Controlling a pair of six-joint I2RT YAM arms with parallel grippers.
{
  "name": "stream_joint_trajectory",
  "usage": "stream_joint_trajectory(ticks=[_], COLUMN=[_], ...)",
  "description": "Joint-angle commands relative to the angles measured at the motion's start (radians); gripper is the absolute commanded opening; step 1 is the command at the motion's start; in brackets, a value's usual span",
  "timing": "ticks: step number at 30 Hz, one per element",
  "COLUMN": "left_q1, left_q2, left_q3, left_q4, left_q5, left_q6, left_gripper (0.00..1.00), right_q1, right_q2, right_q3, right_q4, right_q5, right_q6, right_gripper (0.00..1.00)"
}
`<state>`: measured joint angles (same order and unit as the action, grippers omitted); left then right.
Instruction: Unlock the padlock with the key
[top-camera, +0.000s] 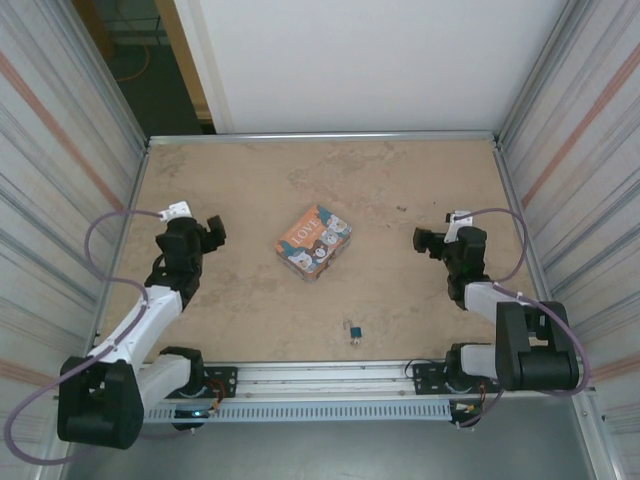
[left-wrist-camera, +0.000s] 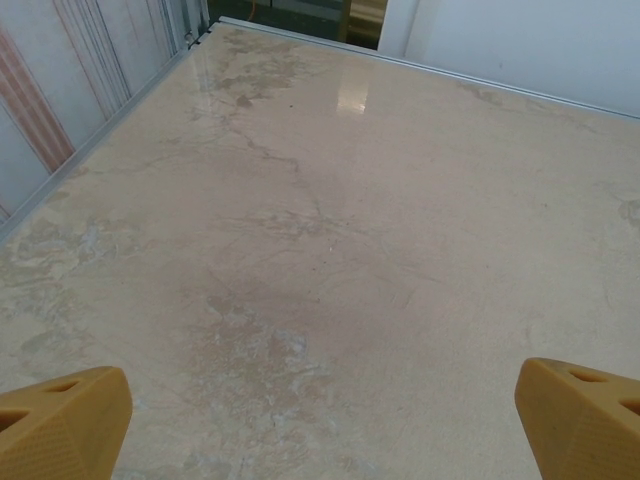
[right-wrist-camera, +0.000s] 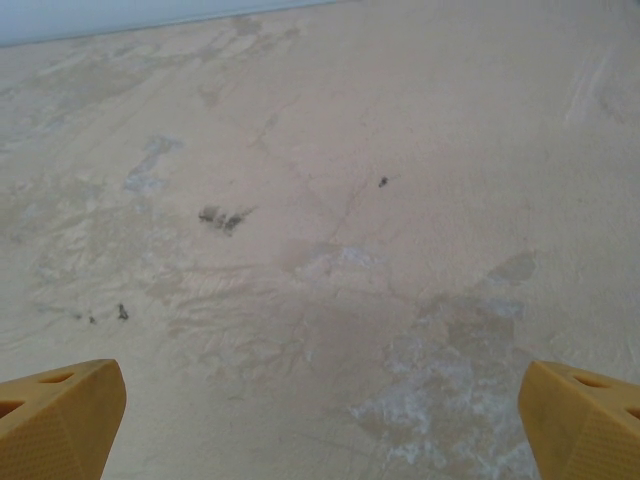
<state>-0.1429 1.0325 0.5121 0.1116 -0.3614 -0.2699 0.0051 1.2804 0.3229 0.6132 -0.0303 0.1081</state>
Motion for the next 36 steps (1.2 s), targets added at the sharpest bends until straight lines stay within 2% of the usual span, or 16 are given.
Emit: stream_joint_trajectory(ticks=[1, 12, 17, 19, 26, 32, 36], left_q1=[0.009, 0.02, 0.022, 0.022, 0.022, 0.022, 0.022], left_q2=[0.035, 0.152, 0.198, 0.219, 0.285, 0.285, 0.273], left_q3=[-0.016, -0.044, -0.055, -0.056, -0.085, -0.101, -0.152], left_q4=[0.073, 0.221, 0.273, 0.296, 0.422, 0.473, 0.575], left_q5=[-0.048, -0.064, -0.043, -0.031, 0.019, 0.101, 0.102], left_q6=[0.057, 0.128, 0.155, 0.166, 0.195, 0.268, 0.308], left_gripper=[0.99, 0.99, 0.99, 0.99, 0.99, 0.99, 0.99], right_q1=[-0.01, -0.066, -0.081, -0.106, -0.097, -0.09, -0.091], right_q2=[0.018, 0.255, 0.254, 0.26, 0.26, 0.261, 0.261], right_q3=[-0.013, -0.022, 0.069, 0.062, 0.071, 0.073, 0.074], right_q4=[0.127, 0.388, 0.206, 0.227, 0.214, 0.209, 0.208], right_q5=[-0.028, -0.109, -0.158, -0.173, -0.149, -0.134, -0.134], right_q6=[-0.067, -0.057, -0.06, -0.032, -0.036, -0.038, -0.039], right_gripper=[0.99, 0.99, 0.99, 0.99, 0.99, 0.99, 0.99])
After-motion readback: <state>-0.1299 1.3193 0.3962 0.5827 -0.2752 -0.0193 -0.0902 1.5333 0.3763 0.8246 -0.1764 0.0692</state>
